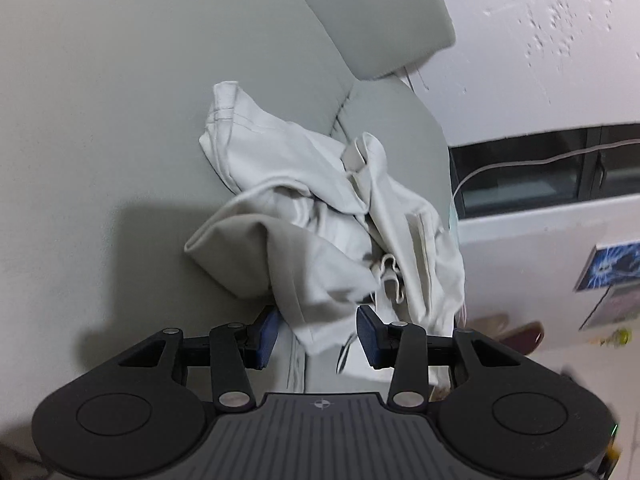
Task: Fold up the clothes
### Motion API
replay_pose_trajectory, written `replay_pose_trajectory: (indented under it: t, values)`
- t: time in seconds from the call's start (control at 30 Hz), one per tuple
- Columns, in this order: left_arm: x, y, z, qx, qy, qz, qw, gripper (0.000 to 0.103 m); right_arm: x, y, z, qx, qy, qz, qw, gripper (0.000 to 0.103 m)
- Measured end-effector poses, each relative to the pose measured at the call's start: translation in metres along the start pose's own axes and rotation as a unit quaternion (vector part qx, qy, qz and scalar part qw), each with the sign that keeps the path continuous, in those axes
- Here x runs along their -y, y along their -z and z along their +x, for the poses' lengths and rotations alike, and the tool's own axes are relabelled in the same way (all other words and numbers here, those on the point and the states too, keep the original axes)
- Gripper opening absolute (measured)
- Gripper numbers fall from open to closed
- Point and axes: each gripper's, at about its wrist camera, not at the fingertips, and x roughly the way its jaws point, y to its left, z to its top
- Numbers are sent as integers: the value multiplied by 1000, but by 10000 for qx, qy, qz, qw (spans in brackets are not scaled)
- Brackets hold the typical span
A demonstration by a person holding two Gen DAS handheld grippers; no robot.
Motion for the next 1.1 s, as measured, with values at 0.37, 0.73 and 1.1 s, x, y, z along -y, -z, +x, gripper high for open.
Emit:
replay_pose_trajectory:
  t: [0.37, 0.73, 1.1]
  values:
    - [-10, -17, 9, 83, 521, 59, 9986, 29, 29, 9, -3, 38, -213, 187, 9996, 50]
    - [-18, -23, 21, -90, 989, -484, 9939, 7, 47, 3, -30, 987, -59, 405, 9943, 53]
    - [30, -27, -49, 258, 905, 286, 9952, 0, 25, 4, 4, -344, 340, -341, 9982, 46]
